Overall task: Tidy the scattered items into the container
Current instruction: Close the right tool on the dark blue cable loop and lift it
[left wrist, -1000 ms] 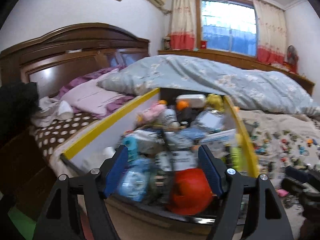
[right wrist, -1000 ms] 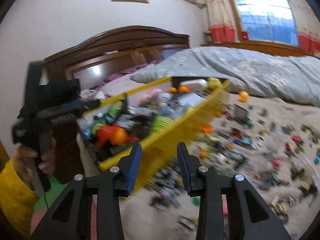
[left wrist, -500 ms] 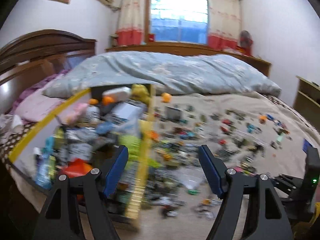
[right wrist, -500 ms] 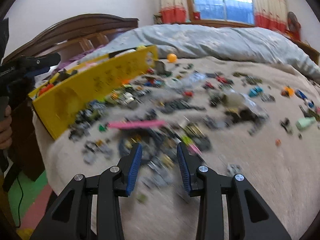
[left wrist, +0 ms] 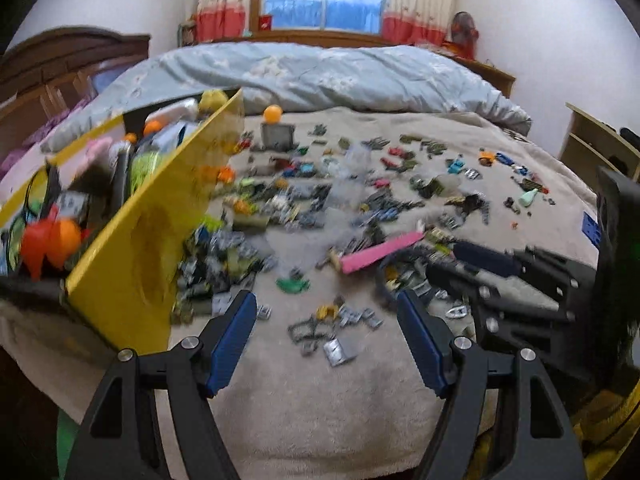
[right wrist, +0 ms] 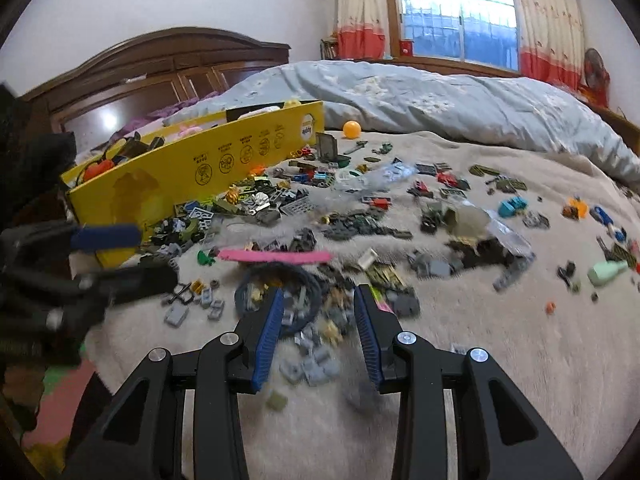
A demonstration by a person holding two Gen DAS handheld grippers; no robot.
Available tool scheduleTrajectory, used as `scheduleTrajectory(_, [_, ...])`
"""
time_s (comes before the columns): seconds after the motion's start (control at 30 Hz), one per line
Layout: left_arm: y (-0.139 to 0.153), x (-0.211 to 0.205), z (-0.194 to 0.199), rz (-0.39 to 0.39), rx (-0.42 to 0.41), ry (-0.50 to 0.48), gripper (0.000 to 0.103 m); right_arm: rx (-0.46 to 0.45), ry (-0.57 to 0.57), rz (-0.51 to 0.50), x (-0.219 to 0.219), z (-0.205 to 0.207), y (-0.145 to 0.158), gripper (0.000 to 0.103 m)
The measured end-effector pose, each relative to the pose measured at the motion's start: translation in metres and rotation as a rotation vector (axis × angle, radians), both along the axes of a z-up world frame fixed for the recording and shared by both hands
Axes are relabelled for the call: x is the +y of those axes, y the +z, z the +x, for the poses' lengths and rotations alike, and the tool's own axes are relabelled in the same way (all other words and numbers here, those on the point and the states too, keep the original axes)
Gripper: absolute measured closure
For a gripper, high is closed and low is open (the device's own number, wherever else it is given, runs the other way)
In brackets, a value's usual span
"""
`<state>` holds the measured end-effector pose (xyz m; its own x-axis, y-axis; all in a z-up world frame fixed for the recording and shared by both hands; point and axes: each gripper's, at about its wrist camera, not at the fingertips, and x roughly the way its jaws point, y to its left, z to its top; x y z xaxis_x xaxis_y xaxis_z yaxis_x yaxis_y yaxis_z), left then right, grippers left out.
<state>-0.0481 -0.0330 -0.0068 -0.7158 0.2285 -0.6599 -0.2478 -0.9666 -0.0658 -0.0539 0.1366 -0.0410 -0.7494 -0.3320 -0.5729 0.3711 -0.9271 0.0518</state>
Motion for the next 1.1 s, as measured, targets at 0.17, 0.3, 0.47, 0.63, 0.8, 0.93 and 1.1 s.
scheduleTrajectory(0.17, [-0.013,-0.015,0.002,0.012,-0.033,0.049,0.03,-0.027,-0.002,0.012,-0.007,-0.009,-0.008,0.084])
scheduleTrajectory(0.3, [-0.019,-0.018,0.002,0.009,-0.04,0.05,0.03,-0.013,-0.01,0.016,-0.006,-0.006,-0.008,0.097])
scheduleTrajectory(0.47, [-0.024,-0.013,0.002,0.015,-0.042,0.019,0.03,0.026,-0.061,-0.003,0.008,-0.002,0.004,0.098])
scheduleTrajectory(0.63, [-0.027,0.005,0.001,0.001,-0.035,-0.034,0.03,0.046,-0.149,0.002,0.036,0.002,0.01,0.098])
scheduleTrajectory(0.8, [-0.026,0.03,-0.007,-0.004,-0.016,-0.1,0.03,0.035,-0.281,0.014,0.083,0.005,0.008,0.098])
scheduleTrajectory(0.93, [-0.028,0.049,-0.021,-0.036,-0.001,-0.11,0.03,0.021,-0.355,0.026,0.111,0.006,0.003,0.098])
scheduleTrajectory(1.1, [-0.033,0.057,-0.045,0.009,-0.029,-0.088,0.032,-0.007,-0.37,0.012,0.122,0.007,-0.01,0.098])
